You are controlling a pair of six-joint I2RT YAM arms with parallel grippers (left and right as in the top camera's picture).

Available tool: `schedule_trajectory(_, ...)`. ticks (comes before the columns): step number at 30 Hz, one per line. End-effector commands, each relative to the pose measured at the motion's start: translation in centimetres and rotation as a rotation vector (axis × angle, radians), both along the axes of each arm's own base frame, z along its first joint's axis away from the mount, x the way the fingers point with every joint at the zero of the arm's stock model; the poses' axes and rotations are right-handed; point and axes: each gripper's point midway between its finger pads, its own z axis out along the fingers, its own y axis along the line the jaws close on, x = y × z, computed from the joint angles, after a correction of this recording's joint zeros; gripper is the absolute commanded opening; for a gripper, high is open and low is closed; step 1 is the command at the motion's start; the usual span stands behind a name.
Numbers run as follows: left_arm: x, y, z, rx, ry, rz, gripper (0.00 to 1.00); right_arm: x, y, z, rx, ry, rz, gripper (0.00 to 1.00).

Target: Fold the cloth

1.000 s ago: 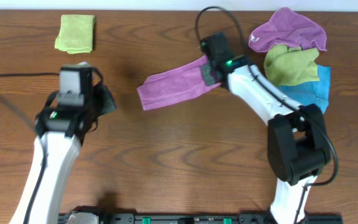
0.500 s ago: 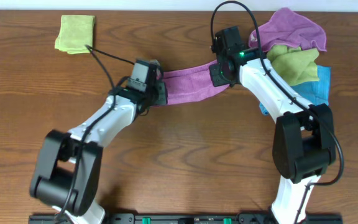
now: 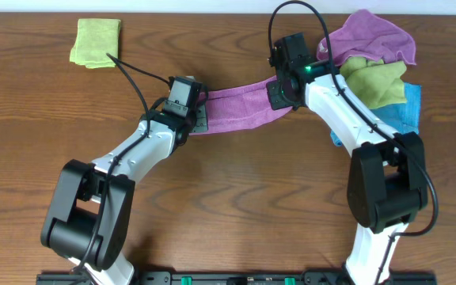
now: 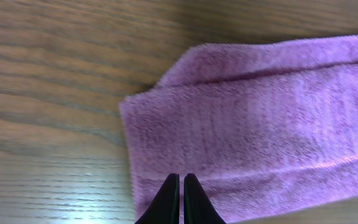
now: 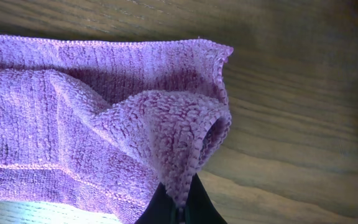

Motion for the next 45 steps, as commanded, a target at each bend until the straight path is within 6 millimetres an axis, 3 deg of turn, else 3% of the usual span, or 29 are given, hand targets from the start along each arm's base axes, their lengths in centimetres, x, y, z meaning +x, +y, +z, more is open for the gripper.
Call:
schedule_trajectory(1,0.7,1.5,-1.1,0.067,-0.014,0.046,0.06,0.6,0.0,1.4,0.025,-0.032,-0.019,0.01)
schedule_trajectory(10,1.2,1.3,-3.7,0.073,0.003,0.046,0.06,0.4,0.4,1.4,0.047,-0.021,-0.009,0.01)
schedule_trajectory(16,0.6,1.3,-5.8,0.078,0.052,0.046,0.06,0.7,4.0,3.4,0.210,-0.026,0.073,0.01)
schedule_trajectory(25,1.0,1.2,-5.6,0.070,0.033,0.046,0.06,1.8,9.3,9.5,0.305,-0.147,0.185,0.01)
schedule_trajectory(36,1.8,0.9,-5.1,0.056,0.000,0.047,0.06,-1.7,15.8,9.5,0.331,-0.126,0.346,0.01)
schedule_trajectory(42,1.8,0.9,-5.1,0.056,-0.001,0.047,0.06,-1.8,15.9,9.5,0.331,-0.125,0.347,0.01)
schedule_trajectory(45,2.2,0.9,-3.9,0.046,-0.027,0.052,0.06,-1.7,15.7,9.5,0.330,-0.123,0.343,0.01)
